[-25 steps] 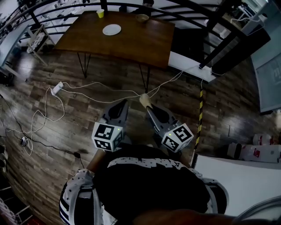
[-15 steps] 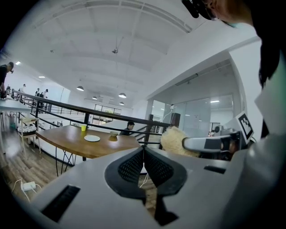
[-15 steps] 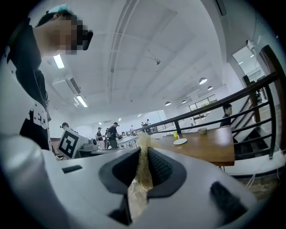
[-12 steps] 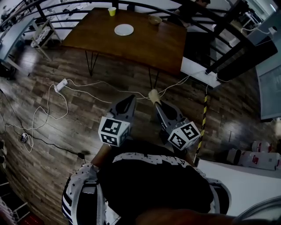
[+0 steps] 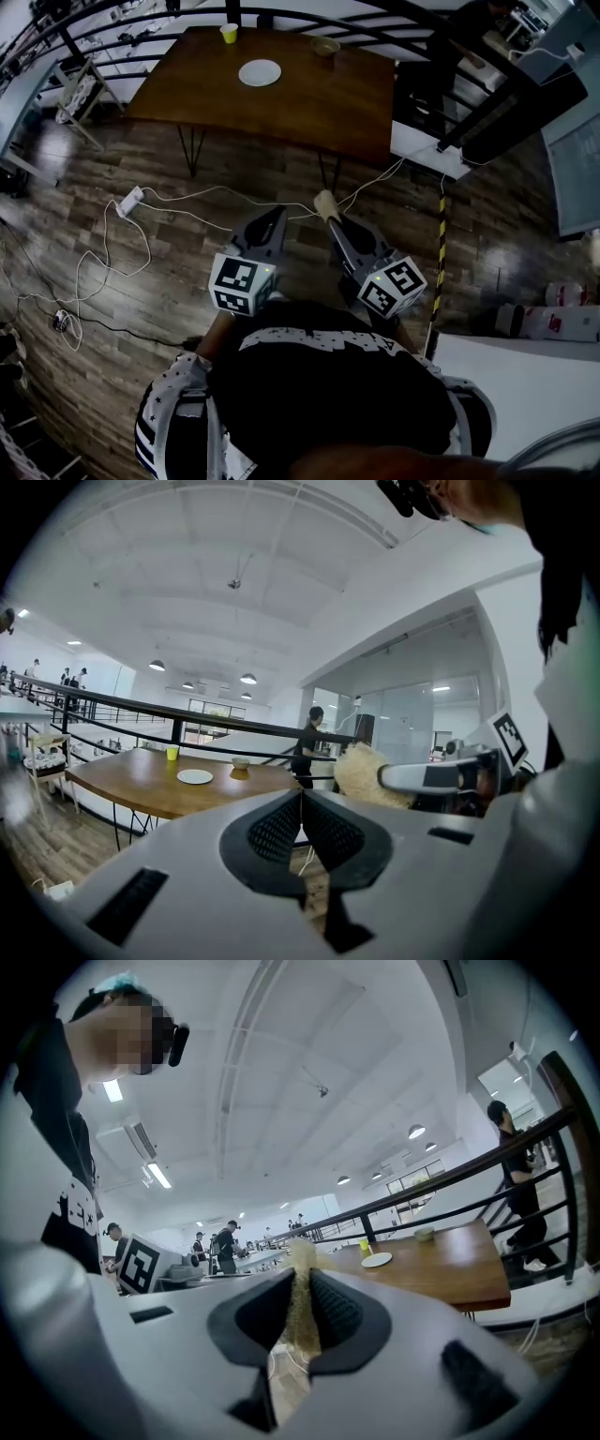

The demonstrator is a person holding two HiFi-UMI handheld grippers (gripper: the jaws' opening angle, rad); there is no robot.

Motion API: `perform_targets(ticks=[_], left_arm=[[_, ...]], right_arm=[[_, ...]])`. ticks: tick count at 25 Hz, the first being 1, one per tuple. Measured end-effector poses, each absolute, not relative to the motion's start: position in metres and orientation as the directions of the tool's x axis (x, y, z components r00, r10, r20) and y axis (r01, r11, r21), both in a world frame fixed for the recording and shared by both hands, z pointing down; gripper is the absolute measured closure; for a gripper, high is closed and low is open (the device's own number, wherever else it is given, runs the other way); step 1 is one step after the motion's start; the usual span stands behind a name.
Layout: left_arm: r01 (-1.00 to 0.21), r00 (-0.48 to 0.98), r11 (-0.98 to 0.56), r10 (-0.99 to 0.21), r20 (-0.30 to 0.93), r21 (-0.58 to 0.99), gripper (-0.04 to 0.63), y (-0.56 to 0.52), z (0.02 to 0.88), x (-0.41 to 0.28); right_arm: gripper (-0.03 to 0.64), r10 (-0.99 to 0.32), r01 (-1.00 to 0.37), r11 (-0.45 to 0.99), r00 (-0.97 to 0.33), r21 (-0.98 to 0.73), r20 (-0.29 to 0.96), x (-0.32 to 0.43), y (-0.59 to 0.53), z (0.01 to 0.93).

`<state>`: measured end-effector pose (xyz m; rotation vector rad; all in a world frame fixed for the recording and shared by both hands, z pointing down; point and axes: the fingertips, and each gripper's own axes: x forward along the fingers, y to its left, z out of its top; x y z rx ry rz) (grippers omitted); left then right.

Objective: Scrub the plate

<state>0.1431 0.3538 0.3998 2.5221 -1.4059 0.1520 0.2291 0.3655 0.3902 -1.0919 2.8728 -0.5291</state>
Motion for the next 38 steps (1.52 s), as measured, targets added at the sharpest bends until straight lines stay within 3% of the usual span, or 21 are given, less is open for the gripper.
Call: perform_targets(ticks=[16, 28, 38], left_arm=[[-0.816, 0.576, -0.545, -0.797, 0.185, 0.192, 0.581, 0.333, 0.407, 0.146], [-0.905, 0.425, -0.404, -0.881, 0.208, 0.137, 0.581, 0.296, 0.394, 0.113], [-0.898, 0.440, -0.420, -0.874, 0.208, 0.133, 0.581, 0.248, 0.394, 0.130]], right_arm=[[0.567, -0.719, -0.727, 0.617, -0.677, -0.303, 0.159, 0.245, 0.356, 0.396], [0.567, -0.618, -0.614, 0.720, -0.779, -0.322, 0.104, 0.222, 0.286, 0.390], [0.568, -0.638, -0.627, 0.704, -0.764, -0.334, 0.091, 0.239, 0.238, 0.392]])
